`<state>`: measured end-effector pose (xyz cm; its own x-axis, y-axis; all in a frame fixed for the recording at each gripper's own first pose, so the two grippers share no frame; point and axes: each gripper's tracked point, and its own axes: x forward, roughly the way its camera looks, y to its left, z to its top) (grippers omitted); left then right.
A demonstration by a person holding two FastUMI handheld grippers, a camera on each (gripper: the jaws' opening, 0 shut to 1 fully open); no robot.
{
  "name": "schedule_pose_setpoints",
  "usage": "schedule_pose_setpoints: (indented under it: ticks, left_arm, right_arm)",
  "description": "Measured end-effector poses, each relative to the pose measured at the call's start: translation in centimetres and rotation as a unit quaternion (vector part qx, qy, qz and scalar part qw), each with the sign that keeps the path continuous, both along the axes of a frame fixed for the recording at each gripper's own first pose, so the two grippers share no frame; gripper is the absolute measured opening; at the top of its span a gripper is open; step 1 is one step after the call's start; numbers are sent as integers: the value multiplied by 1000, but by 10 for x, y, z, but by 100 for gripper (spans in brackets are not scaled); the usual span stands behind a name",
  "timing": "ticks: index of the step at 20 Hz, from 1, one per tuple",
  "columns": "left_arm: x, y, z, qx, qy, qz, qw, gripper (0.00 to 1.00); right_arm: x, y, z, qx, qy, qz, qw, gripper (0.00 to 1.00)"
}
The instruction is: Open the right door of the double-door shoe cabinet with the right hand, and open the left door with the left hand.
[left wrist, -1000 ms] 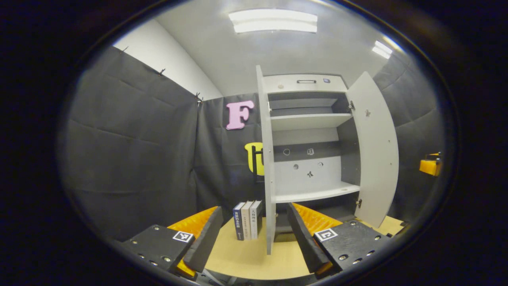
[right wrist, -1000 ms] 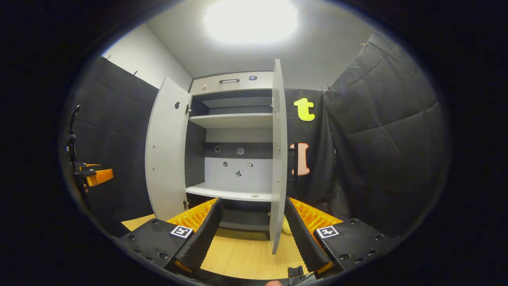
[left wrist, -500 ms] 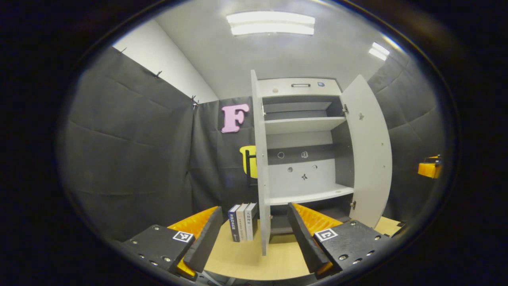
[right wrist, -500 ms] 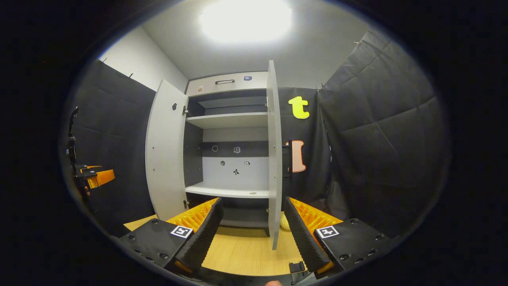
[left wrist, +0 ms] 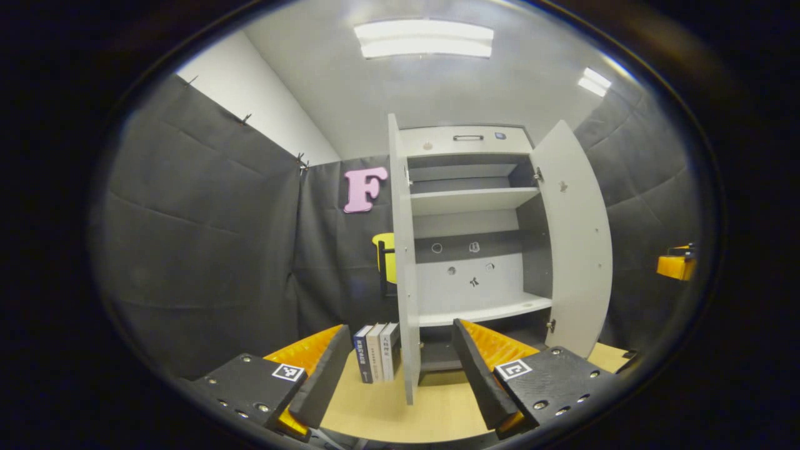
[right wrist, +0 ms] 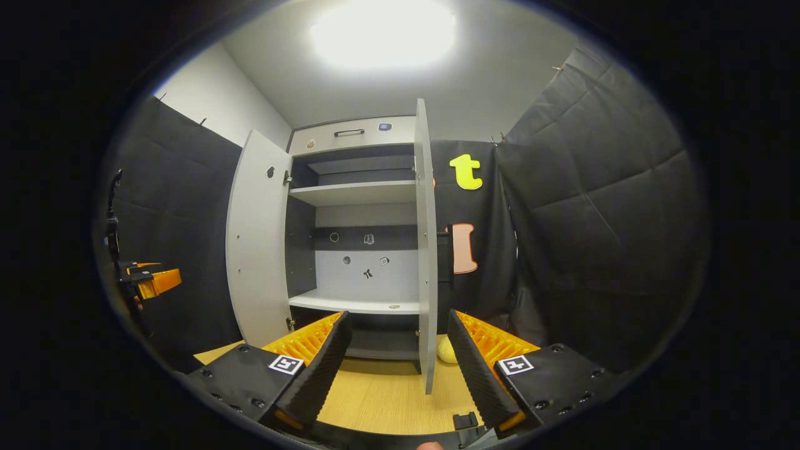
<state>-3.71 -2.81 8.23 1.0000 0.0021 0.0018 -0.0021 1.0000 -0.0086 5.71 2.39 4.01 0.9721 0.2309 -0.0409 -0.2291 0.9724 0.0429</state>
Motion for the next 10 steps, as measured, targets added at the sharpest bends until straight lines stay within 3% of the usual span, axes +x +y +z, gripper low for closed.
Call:
schedule_pose_setpoints:
  ticks: [10]
  left_arm:
    - [-1,1,-1,0,3,-1,1000,95]
  right_arm:
    - [2,-1,2,-5,-5,-4,1000,96]
